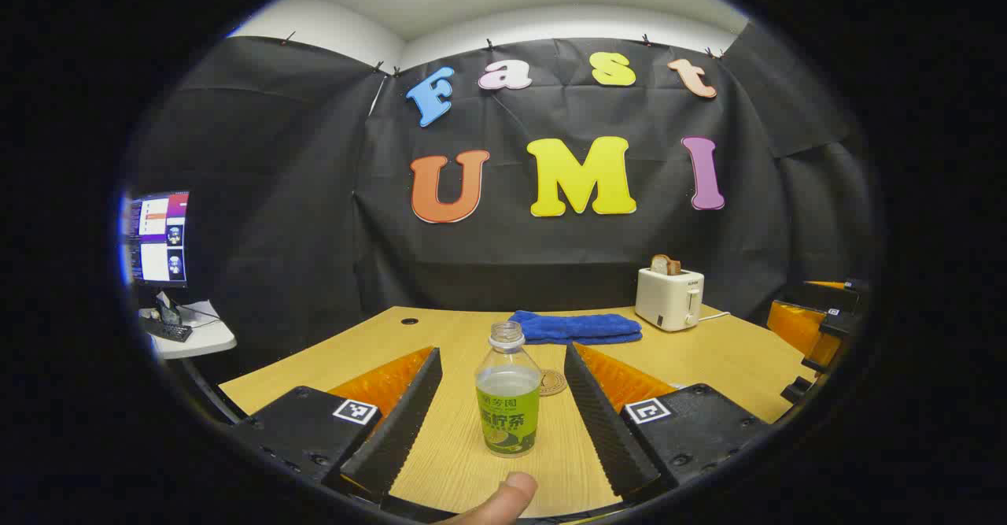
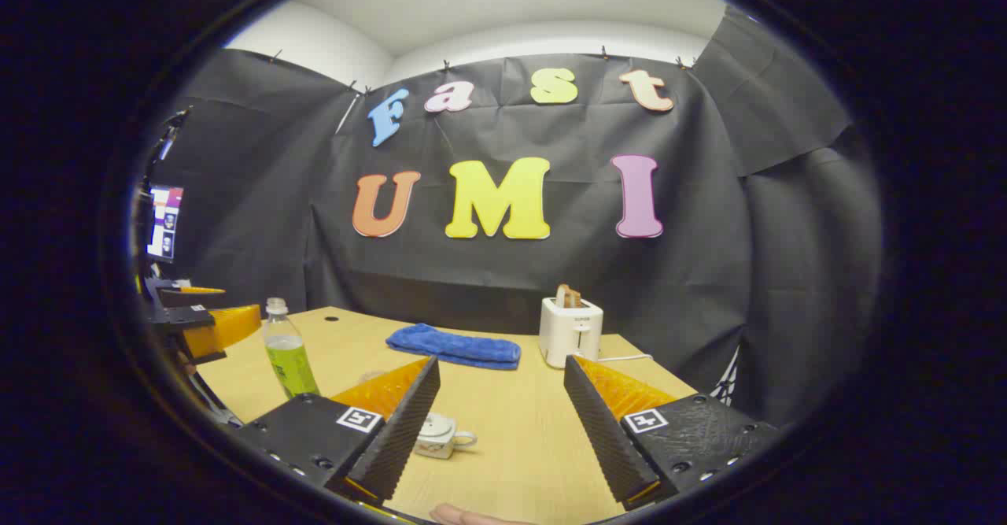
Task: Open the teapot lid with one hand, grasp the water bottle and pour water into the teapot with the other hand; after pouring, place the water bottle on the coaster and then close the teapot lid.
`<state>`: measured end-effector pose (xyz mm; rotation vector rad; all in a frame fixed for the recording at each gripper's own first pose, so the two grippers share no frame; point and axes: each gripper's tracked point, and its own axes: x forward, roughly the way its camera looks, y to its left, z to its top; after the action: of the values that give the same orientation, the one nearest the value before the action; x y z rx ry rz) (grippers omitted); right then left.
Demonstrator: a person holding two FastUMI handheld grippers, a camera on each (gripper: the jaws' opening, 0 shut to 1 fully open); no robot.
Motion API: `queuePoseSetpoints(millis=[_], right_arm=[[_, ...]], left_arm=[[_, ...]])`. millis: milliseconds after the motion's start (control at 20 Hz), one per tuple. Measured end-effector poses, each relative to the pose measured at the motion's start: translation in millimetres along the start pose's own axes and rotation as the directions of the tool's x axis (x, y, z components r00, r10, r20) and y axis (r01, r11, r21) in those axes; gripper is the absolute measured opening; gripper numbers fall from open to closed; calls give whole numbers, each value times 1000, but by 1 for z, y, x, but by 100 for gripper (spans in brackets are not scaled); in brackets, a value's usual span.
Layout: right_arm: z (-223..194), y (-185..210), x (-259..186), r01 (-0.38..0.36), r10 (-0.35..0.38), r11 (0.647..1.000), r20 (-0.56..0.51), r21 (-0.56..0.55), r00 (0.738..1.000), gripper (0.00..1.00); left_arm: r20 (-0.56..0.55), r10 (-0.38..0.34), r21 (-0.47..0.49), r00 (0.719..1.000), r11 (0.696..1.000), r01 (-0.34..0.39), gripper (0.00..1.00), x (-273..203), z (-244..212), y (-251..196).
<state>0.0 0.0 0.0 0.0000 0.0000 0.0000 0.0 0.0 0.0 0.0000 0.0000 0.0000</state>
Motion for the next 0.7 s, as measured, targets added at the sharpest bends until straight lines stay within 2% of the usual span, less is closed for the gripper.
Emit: queuePoseSetpoints(millis=[200, 300, 500, 700], right_arm=[[-9, 9, 7, -40, 45, 995, -43, 94, 998, 95], [-6, 0, 7, -27, 31, 997, -54, 79, 998, 96], [10, -7, -7, 3, -3, 1000, 0, 3, 1000, 95], [7, -3, -14, -22, 22, 1000, 0, 15, 1000, 95]], left_arm=[[23, 7, -12, 1000, 1000, -7, 98, 1, 8, 13], [27, 16, -27, 1000, 1000, -15, 98, 2, 10, 21], [24, 50, -21, 998, 999, -49, 98, 0, 13, 39], [42, 45, -31, 998, 999, -44, 98, -4, 22, 44]])
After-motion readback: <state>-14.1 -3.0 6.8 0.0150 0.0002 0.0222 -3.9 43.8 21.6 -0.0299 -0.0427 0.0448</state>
